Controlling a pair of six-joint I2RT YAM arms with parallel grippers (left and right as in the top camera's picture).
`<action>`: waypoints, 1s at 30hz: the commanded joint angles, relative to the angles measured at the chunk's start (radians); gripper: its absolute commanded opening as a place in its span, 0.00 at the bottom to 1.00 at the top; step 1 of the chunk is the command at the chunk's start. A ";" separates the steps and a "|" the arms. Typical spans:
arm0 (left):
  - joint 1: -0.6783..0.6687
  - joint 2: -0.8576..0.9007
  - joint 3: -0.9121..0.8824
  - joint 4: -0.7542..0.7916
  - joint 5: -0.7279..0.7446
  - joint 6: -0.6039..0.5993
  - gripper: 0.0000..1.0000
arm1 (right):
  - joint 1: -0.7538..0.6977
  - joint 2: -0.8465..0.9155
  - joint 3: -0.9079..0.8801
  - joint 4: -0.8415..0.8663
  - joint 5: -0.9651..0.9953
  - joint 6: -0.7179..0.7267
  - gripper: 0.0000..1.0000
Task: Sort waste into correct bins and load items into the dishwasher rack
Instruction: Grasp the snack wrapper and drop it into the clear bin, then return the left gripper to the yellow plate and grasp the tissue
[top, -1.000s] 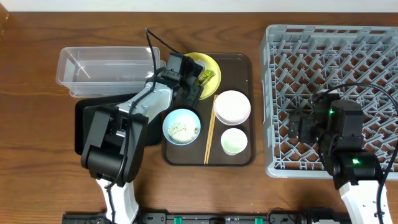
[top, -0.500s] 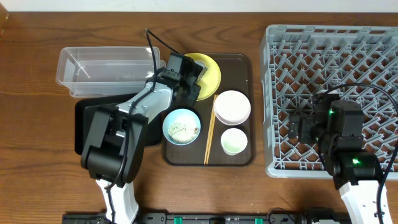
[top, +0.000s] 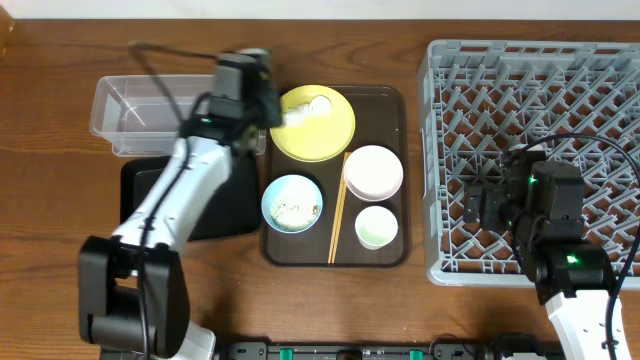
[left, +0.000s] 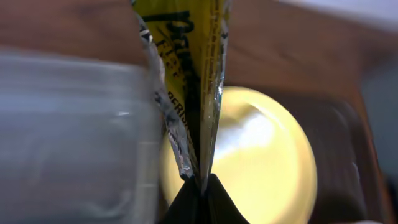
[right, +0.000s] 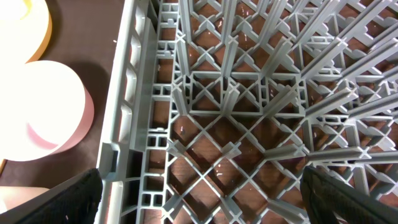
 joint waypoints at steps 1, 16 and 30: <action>0.084 0.016 0.008 -0.002 -0.048 -0.315 0.06 | -0.014 0.001 0.023 -0.001 -0.008 0.010 0.99; 0.140 0.012 0.009 0.031 0.073 -0.199 0.56 | -0.014 0.001 0.023 0.000 -0.008 0.010 0.99; -0.119 -0.010 0.013 0.055 0.113 0.529 0.74 | -0.014 0.001 0.023 0.004 -0.008 0.010 0.99</action>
